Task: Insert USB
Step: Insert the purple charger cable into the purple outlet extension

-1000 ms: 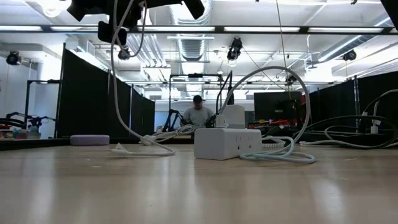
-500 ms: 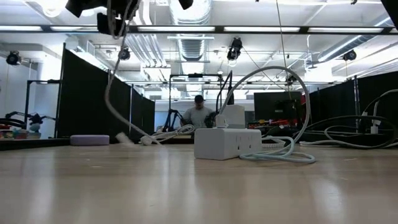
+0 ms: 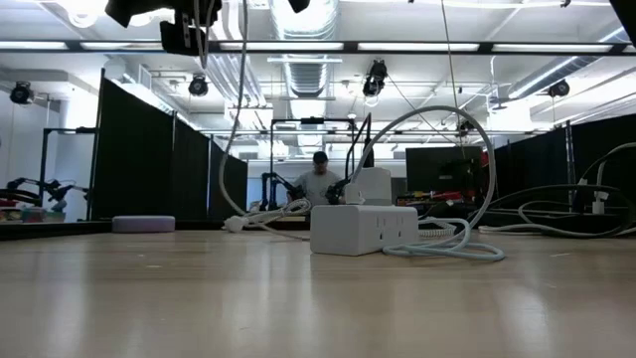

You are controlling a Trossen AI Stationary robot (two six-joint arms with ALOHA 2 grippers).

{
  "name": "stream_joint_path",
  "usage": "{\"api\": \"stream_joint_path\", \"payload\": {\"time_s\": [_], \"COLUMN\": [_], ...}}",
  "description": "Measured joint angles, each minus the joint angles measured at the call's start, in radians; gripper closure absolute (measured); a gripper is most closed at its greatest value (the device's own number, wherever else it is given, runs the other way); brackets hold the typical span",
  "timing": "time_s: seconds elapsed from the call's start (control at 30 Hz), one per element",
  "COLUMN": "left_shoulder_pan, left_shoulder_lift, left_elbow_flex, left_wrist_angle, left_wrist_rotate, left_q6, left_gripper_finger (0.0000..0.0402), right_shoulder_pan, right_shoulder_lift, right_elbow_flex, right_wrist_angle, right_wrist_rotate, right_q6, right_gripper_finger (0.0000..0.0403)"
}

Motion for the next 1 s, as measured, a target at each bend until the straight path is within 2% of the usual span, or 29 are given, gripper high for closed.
{"api": "stream_joint_path", "payload": {"time_s": [0.3, 0.43, 0.6, 0.77, 0.9, 1.0], "left_shoulder_pan": [0.000, 0.001, -0.028, -0.083, -0.105, -0.106], "left_shoulder_lift": [-0.064, -0.118, -0.181, -0.192, -0.177, -0.169], "left_elbow_flex": [0.000, 0.000, 0.004, 0.035, 0.060, 0.070], "left_wrist_angle": [-0.001, -0.005, -0.007, -0.007, -0.007, -0.008], "left_wrist_rotate": [-0.150, -0.241, -0.382, -0.511, -0.570, -0.650], "left_q6": [0.138, 0.238, 0.525, 0.754, 0.933, 1.087], "left_gripper_finger": [0.0358, 0.0343, 0.0339, 0.0338, 0.0336, 0.0337], "right_shoulder_pan": [-0.007, -0.030, -0.079, -0.135, -0.188, -0.211], "right_shoulder_lift": [-0.030, -0.047, -0.049, -0.047, -0.045, -0.045], "right_elbow_flex": [0.020, 0.052, 0.099, 0.109, 0.109, 0.109], "right_wrist_angle": [-0.087, -0.203, -0.277, -0.252, -0.215, -0.160], "right_wrist_rotate": [0.016, -0.099, -0.263, -0.260, -0.273, -0.408], "right_q6": [0.060, 0.217, 0.471, 0.708, 0.890, 0.978], "right_gripper_finger": [0.0399, 0.0399, 0.0400, 0.0400, 0.0400, 0.0400]}}
